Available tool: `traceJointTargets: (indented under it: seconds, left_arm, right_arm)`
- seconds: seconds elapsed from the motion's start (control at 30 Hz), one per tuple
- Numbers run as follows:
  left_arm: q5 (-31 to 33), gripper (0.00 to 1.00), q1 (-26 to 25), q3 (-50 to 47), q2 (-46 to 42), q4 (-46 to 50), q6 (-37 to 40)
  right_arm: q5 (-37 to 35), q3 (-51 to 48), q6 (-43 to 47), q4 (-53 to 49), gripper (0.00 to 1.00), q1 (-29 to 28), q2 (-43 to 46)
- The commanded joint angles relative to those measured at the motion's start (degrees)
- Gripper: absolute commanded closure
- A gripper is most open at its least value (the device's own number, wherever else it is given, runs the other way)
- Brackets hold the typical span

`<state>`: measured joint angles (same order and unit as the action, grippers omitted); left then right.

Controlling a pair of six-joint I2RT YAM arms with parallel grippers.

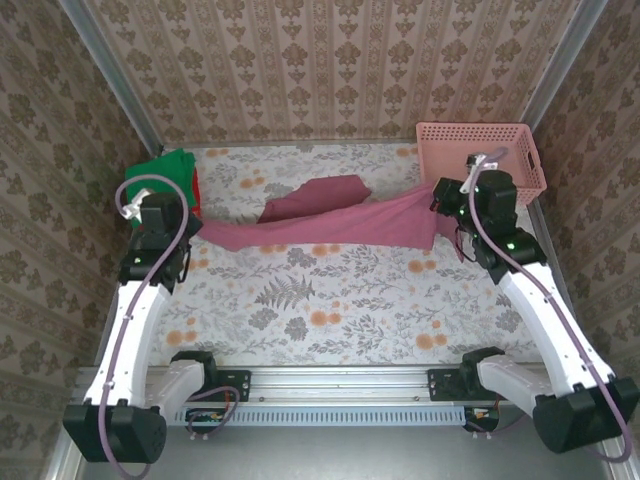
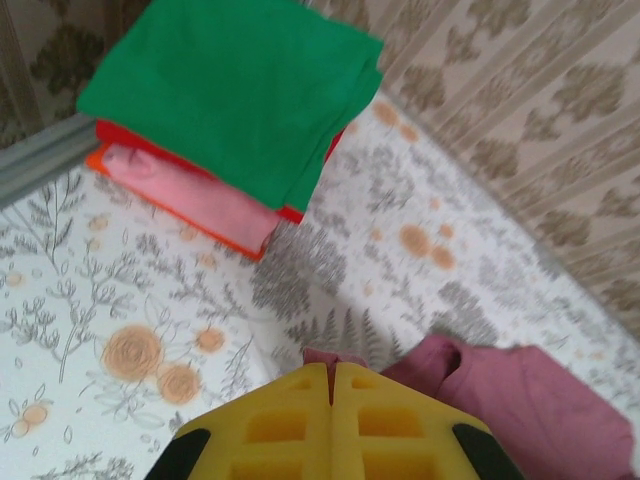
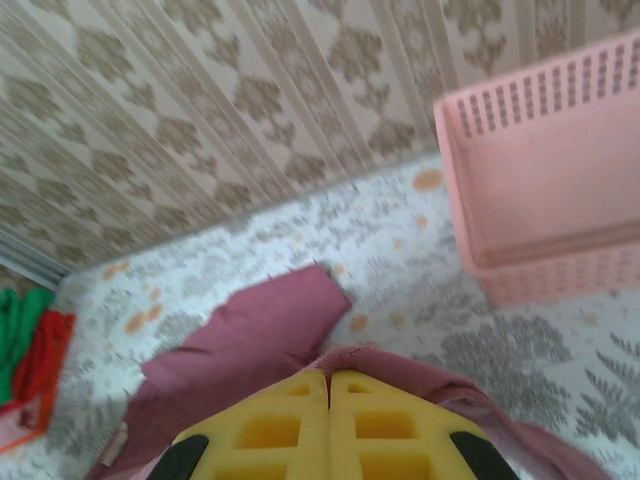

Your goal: Fold and stack the t-shirts

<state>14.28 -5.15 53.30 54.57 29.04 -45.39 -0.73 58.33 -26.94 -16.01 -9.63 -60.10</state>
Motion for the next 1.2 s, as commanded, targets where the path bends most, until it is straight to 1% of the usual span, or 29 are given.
traceJointTargets:
  seconds: [0.0,0.17,0.27,0.37,0.4,0.43,0.47,0.5,0.57,0.63,0.7,0.77,0.87,1.03,1.1,1.17]
  left_arm:
    - [-0.9,1.00,0.3,-2.2,1.5,-2.3,0.1]
    - [-2.2,1.00,0.0,-5.7,8.8,-7.1,-1.4]
    - [-3.1,1.00,-0.3,-7.3,12.8,-10.0,-3.1]
    - [-3.0,1.00,-0.8,-8.0,16.0,-12.0,-4.0]
    - [-3.2,1.00,-1.1,-7.9,16.9,-12.3,-4.1]
    - [-3.1,1.00,-1.4,-7.7,17.9,-12.4,-4.2]
    - [-3.1,1.00,-1.6,-7.6,18.6,-12.4,-4.4]
    - [-3.1,1.00,-1.8,-7.4,19.0,-12.5,-4.5]
    - [-2.8,1.00,-2.3,-7.4,19.3,-12.4,-4.5]
    - [-2.2,1.00,-2.6,-7.8,19.0,-12.3,-4.7]
    - [-1.9,1.00,-2.6,-8.5,19.1,-12.8,-4.8]
    - [-2.0,1.00,-2.8,-8.7,19.6,-13.0,-4.9]
    - [-2.1,1.00,-3.2,-8.3,20.9,-13.0,-4.8]
    - [-2.2,1.00,-4.4,-7.8,21.4,-12.7,-5.5]
    - [-1.5,1.00,-5.1,-8.2,20.9,-12.7,-5.6]
    - [-1.3,1.00,-5.3,-9.1,20.5,-13.1,-6.2]
  right_arm:
    - [1.3,0.5,0.9,-1.8,1.00,0.4,-4.7]
    - [2.6,3.9,1.7,-0.6,1.00,0.3,-19.1]
    - [5.4,8.2,1.3,0.5,1.00,0.3,-30.1]
    - [8.4,13.3,0.6,2.3,0.99,0.2,-38.8]
    - [9.3,14.9,0.7,2.9,0.95,0.2,-41.1]
    - [9.8,16.6,1.0,3.4,0.81,0.3,-42.9]
    - [9.4,17.9,1.4,3.4,0.64,0.2,-43.7]
    - [8.4,18.2,1.9,3.4,0.53,0.1,-43.4]
    - [5.0,15.1,2.9,4.9,0.43,-0.1,-39.7]
    - [2.2,9.5,3.3,6.9,0.38,-0.2,-34.8]
    - [1.6,3.5,3.5,8.1,0.40,-0.4,-30.7]
    - [2.5,-2.2,2.6,9.2,0.45,-0.7,-27.6]
    - [2.4,-7.3,1.0,10.4,0.46,-1.7,-25.5]
    - [3.7,-9.5,-0.5,12.3,0.47,-3.7,-26.7]
    - [4.3,-9.0,-1.1,13.7,0.54,-3.7,-29.5]
    - [4.3,-6.6,-0.6,12.8,0.59,-3.7,-32.9]
